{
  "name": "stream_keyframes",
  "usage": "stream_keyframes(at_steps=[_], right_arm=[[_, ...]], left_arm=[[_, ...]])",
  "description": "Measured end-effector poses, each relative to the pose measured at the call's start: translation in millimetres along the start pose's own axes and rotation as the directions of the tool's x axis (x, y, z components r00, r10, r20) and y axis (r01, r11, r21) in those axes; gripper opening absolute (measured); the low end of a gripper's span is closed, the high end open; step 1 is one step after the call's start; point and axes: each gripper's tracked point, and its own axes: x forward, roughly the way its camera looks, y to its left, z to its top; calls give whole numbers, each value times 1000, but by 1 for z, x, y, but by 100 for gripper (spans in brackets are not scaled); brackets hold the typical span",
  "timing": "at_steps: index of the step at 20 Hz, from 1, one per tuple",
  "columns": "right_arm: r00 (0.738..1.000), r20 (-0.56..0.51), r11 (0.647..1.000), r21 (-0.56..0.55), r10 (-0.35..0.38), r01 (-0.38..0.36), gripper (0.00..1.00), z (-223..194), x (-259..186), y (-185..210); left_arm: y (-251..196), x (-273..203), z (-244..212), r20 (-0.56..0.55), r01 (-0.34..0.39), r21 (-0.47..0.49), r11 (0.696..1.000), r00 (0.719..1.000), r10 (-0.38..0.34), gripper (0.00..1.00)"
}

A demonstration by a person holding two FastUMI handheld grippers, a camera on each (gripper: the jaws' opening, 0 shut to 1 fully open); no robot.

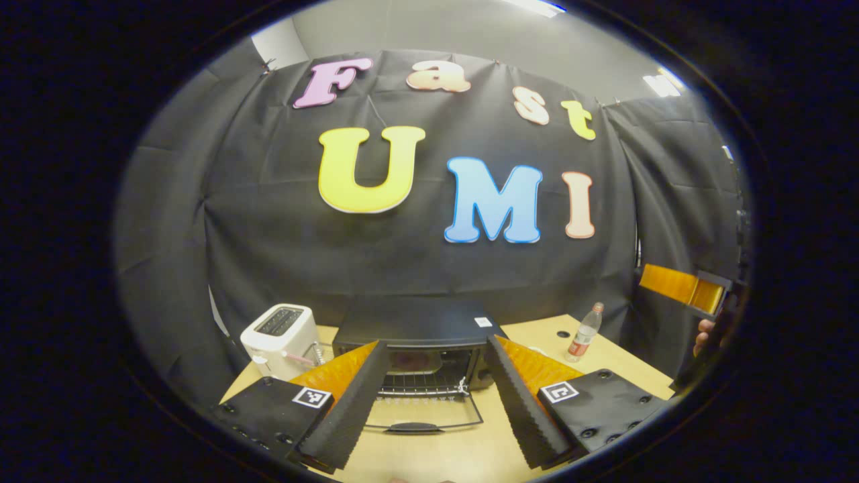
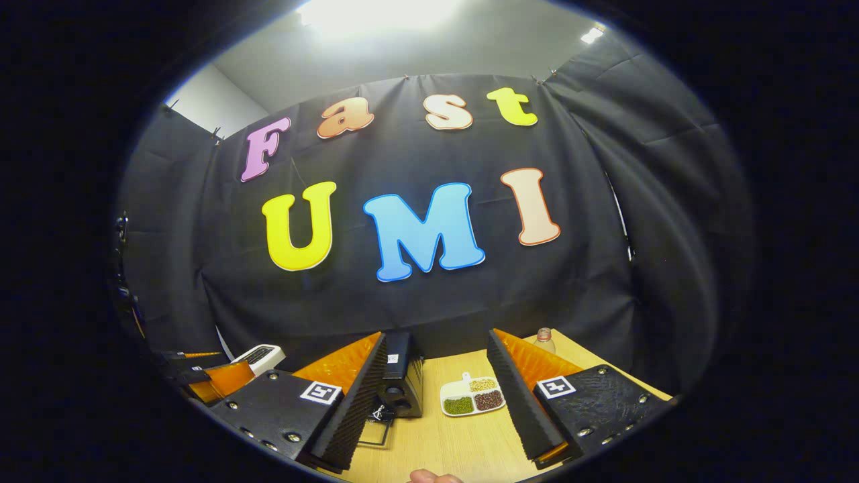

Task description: Open the electric oven with the left hand, put the food in, and close the electric oven.

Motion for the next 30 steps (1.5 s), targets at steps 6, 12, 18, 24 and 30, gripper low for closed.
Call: stream_keyframes(at_steps=[6, 12, 18, 24, 30], right_arm=[[1000, -21, 1000, -1, -8, 8, 90, -2, 4, -23], [997, -77, 1000, 5, -22, 23, 90, -16, 5, -39], [991, -113, 998, 1, -69, 69, 90, -23, 2, -60], [979, -141, 989, 3, -149, 151, 90, -29, -6, -83], [966, -175, 981, 17, -189, 195, 90, -39, -12, -90]], left_arm=[[-5, 25, -99, -290, 26, -81, 996, 956, -48, 97], [8, 50, -204, -576, -37, -154, 987, 815, -60, 95], [21, 70, -272, -736, -57, -106, 993, 676, -40, 96], [31, 91, -313, -797, -32, -26, 999, 604, -1, 100], [30, 107, -324, -816, -25, -9, 1000, 577, 7, 100]])
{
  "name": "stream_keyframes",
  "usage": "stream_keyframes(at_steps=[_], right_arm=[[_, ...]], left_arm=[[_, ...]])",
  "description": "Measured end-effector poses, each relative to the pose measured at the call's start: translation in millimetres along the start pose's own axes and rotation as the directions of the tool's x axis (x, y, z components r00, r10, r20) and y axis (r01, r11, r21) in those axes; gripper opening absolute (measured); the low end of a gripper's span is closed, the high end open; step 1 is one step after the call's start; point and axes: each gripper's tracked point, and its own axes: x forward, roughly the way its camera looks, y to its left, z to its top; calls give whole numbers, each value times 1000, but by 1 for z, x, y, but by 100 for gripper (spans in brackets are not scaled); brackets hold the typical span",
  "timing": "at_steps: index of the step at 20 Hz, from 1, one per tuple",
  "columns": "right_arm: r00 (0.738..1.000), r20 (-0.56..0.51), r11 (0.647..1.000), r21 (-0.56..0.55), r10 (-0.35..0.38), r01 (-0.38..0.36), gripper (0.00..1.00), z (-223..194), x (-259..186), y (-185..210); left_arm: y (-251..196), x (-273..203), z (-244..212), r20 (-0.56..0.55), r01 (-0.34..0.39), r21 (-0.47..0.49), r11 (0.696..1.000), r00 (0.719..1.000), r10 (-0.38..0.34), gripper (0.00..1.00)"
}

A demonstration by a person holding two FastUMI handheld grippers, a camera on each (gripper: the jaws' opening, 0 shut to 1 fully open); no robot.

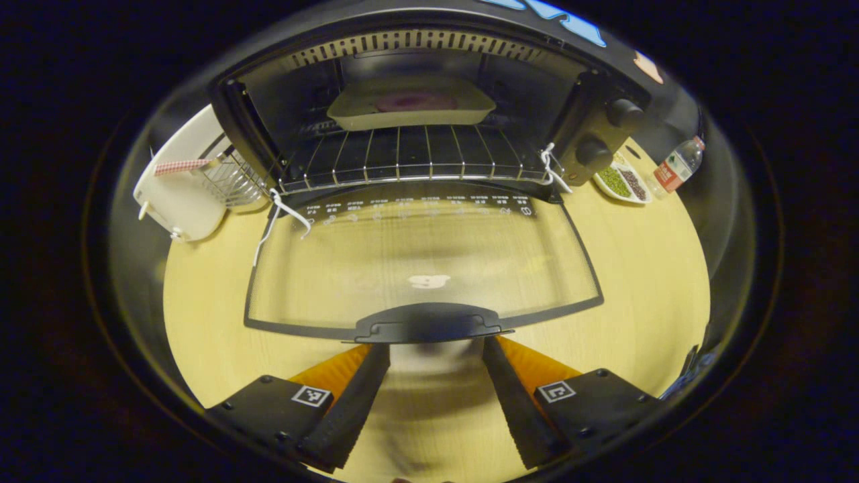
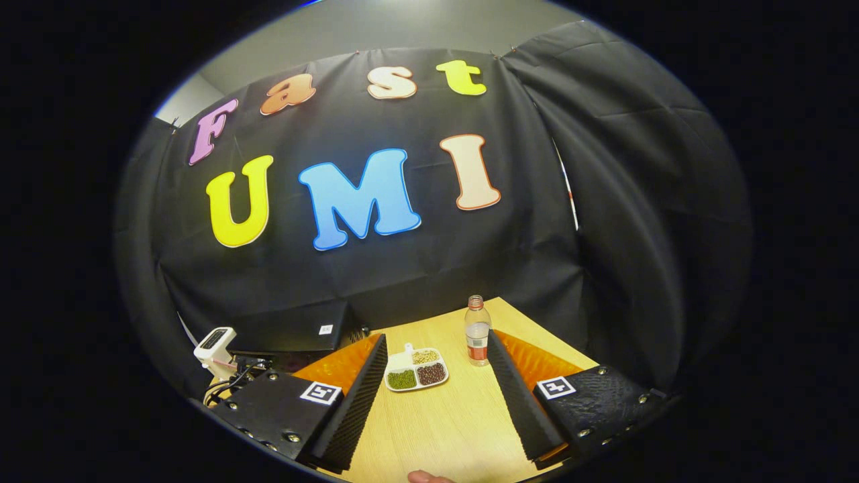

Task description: Open the electric oven with the left hand, put the food in, and close the electric oven.

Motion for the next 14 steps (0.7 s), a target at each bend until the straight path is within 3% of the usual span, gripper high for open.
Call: stream_keyframes(at_steps=[6, 7, 10, 11, 12, 14], right_arm=[[1000, 2, 1000, 6, -2, 2, 90, 1, -4, 2], [1000, 4, 1000, 6, 3, -3, 91, 2, -5, 3], [1000, 1, 1000, 4, 16, -16, 90, -1, -6, 9], [1000, 3, 1000, 3, 20, -20, 90, -1, -7, 10], [1000, 5, 1000, 2, 28, -28, 90, 0, -9, 13], [999, 8, 999, -8, 40, -40, 91, 0, -9, 14]], left_arm=[[1, -7, 1, 0, -2, -1, 1000, 1000, 2, 92], [1, -12, 2, 10, -2, 4, 1000, 1000, 2, 96], [-1, -29, 6, 62, 5, -13, 1000, 998, -4, 91], [-1, -34, 7, 82, 7, -17, 1000, 997, -6, 95], [-1, -40, 9, 102, 7, -21, 1000, 995, -5, 92], [-1, -46, 12, 125, 5, -25, 1000, 992, -2, 96]])
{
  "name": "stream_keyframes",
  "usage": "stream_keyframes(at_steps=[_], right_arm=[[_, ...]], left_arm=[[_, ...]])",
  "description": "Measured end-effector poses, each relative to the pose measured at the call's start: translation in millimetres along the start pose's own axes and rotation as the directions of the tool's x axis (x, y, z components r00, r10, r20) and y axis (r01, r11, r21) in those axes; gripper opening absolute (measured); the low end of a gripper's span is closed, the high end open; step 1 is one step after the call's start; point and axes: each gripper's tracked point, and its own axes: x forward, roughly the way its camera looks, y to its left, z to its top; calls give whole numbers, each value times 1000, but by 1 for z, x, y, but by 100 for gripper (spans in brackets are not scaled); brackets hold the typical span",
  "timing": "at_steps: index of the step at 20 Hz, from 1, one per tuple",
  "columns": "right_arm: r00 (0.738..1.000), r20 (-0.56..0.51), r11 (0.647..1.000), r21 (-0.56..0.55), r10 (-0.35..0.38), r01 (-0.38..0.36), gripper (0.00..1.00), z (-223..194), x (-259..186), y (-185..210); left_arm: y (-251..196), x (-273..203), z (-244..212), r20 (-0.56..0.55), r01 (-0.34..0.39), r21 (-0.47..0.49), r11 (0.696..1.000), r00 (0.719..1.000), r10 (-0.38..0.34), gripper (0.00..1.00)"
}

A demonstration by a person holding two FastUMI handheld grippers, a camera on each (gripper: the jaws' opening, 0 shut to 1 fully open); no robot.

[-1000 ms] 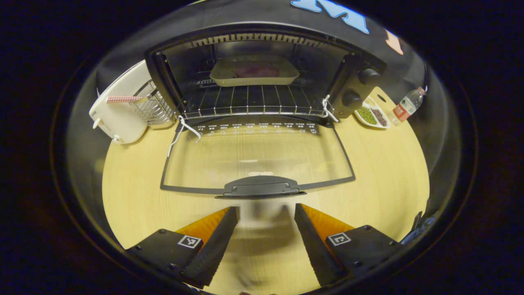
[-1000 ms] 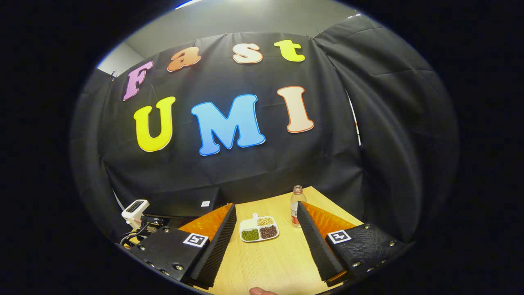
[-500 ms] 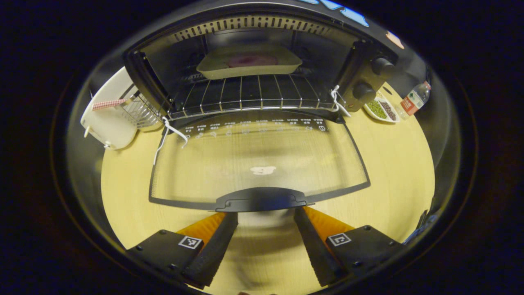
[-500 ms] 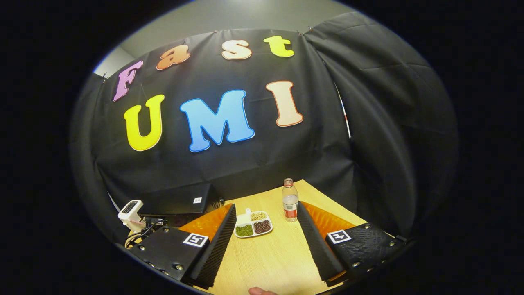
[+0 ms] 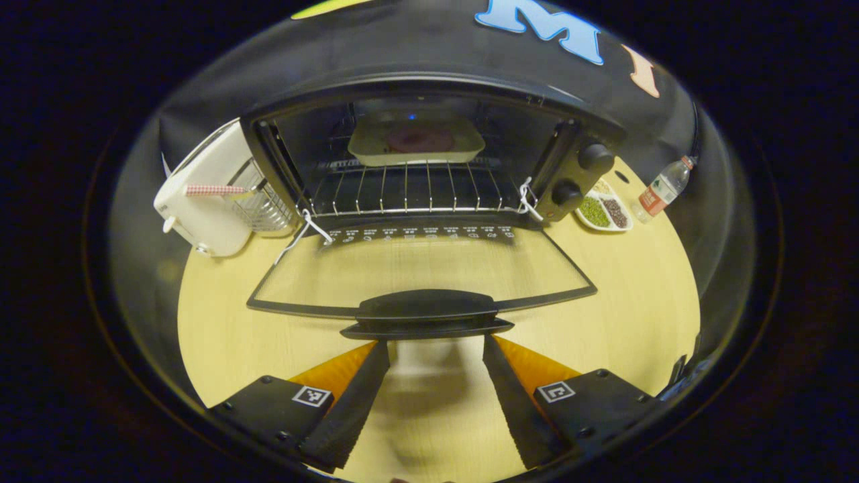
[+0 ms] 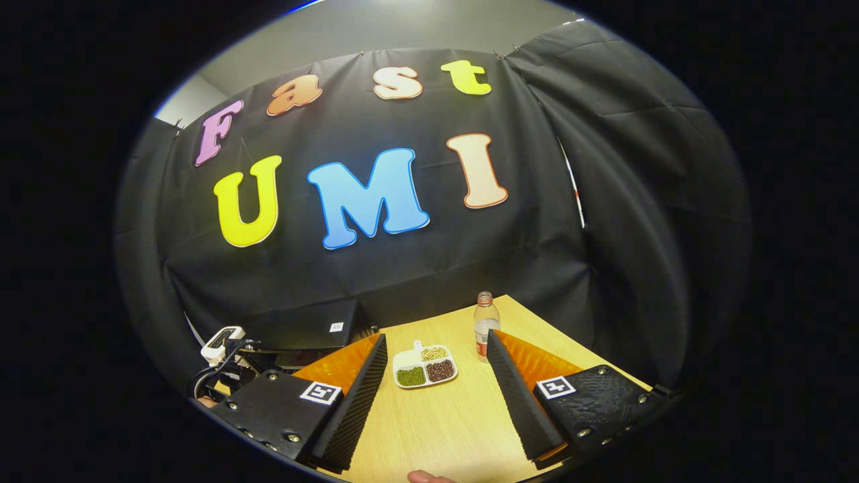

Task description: Open the electric oven with the left hand, put the food in, and close the electric oven.

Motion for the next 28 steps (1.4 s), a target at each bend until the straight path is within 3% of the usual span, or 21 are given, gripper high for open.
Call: stream_keyframes(at_steps=[2, 3, 5, 6, 7, 8, 10, 12, 16, 18, 20, 21, 22, 23, 24, 25, 26, 28], right_arm=[[1000, 2, 1000, 2, 5, -5, 90, 2, 0, -1], [1000, 1, 1000, 7, 5, -5, 90, 2, 0, -3], [1000, 0, 1000, 19, -1, 1, 90, 2, -1, -6], [1000, -1, 1000, 25, -4, 4, 90, 0, -2, -8], [1000, -2, 1000, 28, -7, 7, 90, -1, -3, -9], [1000, -4, 999, 30, -12, 12, 90, -2, -3, -12], [1000, -9, 999, 32, -24, 24, 90, -5, -6, -17], [999, -13, 999, 33, -40, 40, 90, -7, -8, -24], [998, -34, 998, 28, -59, 60, 90, -15, -7, -35], [997, -39, 998, 2, -61, 61, 90, -15, -3, -40], [999, -34, 1000, -13, -29, 28, 90, -8, 3, -37], [1000, -26, 999, -33, -9, 8, 90, -2, 6, -35], [1000, -12, 998, -60, 16, -16, 90, 7, 9, -31], [999, 10, 995, -83, 48, -47, 90, 20, 10, -25], [996, 39, 991, -105, 83, -79, 90, 36, 12, -16], [990, 71, 986, -125, 121, -112, 90, 53, 12, -8], [982, 102, 979, -144, 158, -143, 91, 70, 12, 2], [962, 154, 965, -169, 225, -199, 90, 101, 10, 18]], left_arm=[[-1, -4, 2, 8, 0, -12, 1000, 1000, 0, 95], [-1, -7, 5, 19, -1, -12, 1000, 1000, 1, 100], [-2, -14, 11, 49, -5, -10, 1000, 999, 5, 92], [-3, -18, 15, 64, -4, -12, 1000, 998, 5, 96], [-4, -22, 18, 76, -2, -18, 1000, 997, 3, 92], [-5, -23, 23, 89, -1, -23, 1000, 996, 3, 96], [-5, -26, 34, 116, -10, -27, 1000, 993, 13, 92], [-9, -34, 49, 152, -7, -29, 1000, 988, 12, 100], [-21, -59, 81, 261, 5, -36, 999, 965, 4, 96], [-27, -86, 93, 340, 20, -50, 999, 941, -2, 96], [-40, -124, 107, 447, 41, -66, 997, 895, -7, 100], [-46, -148, 118, 514, 50, -74, 996, 858, -5, 100], [-52, -173, 129, 580, 53, -77, 996, 815, 2, 96], [-58, -202, 133, 638, 45, -84, 995, 770, 19, 100], [-62, -228, 139, 689, 29, -86, 996, 724, 38, 92], [-67, -254, 145, 732, 7, -89, 996, 678, 61, 92], [-71, -280, 147, 768, -17, -96, 995, 635, 85, 100], [-83, -334, 153, 823, -52, -114, 992, 554, 124, 100]])
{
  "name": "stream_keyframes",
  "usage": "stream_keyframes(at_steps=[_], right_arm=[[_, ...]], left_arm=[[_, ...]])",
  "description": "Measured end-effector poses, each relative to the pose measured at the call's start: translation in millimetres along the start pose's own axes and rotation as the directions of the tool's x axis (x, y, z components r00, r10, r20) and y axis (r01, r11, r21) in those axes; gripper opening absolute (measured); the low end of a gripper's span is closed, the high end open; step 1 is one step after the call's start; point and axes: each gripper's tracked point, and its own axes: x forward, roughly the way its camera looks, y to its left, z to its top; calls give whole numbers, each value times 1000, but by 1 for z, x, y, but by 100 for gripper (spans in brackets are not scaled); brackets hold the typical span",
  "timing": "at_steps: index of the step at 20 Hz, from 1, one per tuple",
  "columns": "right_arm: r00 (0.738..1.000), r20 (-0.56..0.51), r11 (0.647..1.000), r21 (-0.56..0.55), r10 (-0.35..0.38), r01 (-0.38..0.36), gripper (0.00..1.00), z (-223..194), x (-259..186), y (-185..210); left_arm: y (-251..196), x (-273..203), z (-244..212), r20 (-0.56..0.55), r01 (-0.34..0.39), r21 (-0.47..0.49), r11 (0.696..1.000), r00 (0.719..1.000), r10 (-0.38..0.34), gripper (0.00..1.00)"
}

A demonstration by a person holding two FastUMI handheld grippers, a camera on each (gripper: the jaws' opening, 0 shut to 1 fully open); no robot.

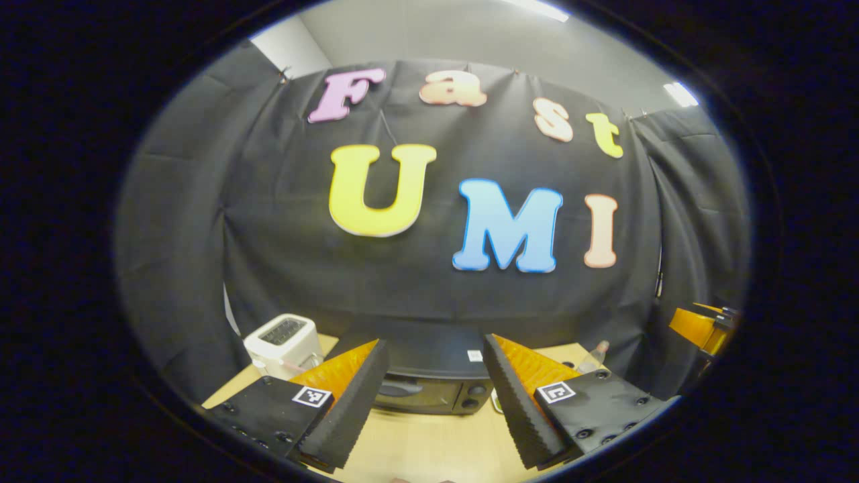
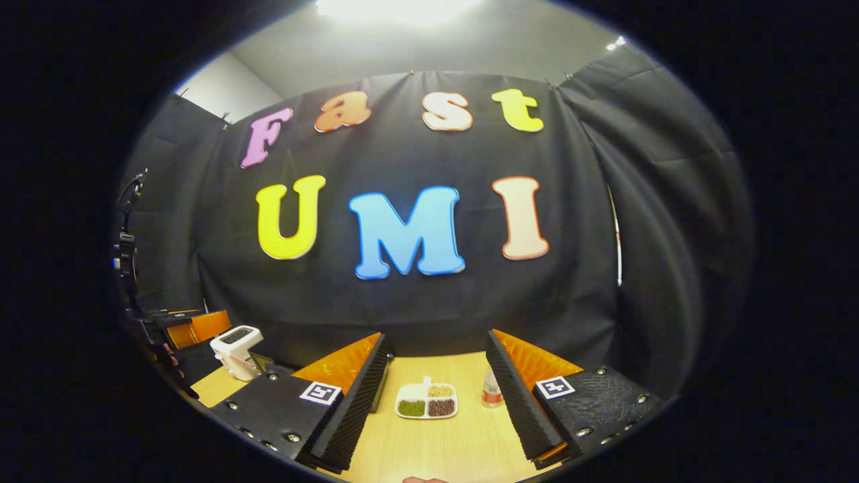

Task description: Open the electric oven with the left hand, put the food in, and close the electric oven.

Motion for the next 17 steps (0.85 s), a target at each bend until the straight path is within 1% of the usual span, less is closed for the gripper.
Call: stream_keyframes(at_steps=[1, 3, 5, 6, 7, 9, 10, 13, 16, 17], right_arm=[[999, 26, 999, 4, 32, -32, 90, 14, 0, 6], [994, 68, 996, 28, 83, -85, 90, 35, 1, 17], [991, 66, 991, 62, 116, -120, 90, 42, 0, 25], [991, 57, 989, 76, 122, -126, 90, 42, -1, 26], [991, 54, 989, 76, 121, -125, 90, 44, -3, 27], [993, 65, 991, 79, 102, -107, 90, 51, -7, 23], [995, 65, 993, 84, 80, -85, 90, 51, -9, 20], [996, 75, 994, 87, 52, -59, 90, 58, -17, 23], [997, 75, 997, 69, 27, -32, 90, 63, -24, 27], [997, 78, 998, 66, 20, -25, 90, 64, -26, 30]], left_arm=[[-4, -14, 24, 49, -13, 6, 1000, 999, 13, 100], [-17, -35, 66, 120, -31, 26, 999, 992, 28, 91], [-27, -47, 89, 156, -38, 35, 999, 987, 32, 100], [-33, -51, 98, 165, -27, 33, 999, 986, 21, 95], [-32, -52, 98, 176, -17, 29, 999, 984, 12, 90], [-38, -53, 100, 184, 9, 26, 1000, 983, -14, 90], [-38, -52, 97, 174, 20, 22, 1000, 984, -23, 100], [-33, -51, 92, 164, 43, 7, 999, 985, -43, 100], [-22, -54, 94, 160, 66, -11, 998, 985, -63, 91], [-17, -53, 94, 155, 70, -11, 997, 986, -67, 95]])
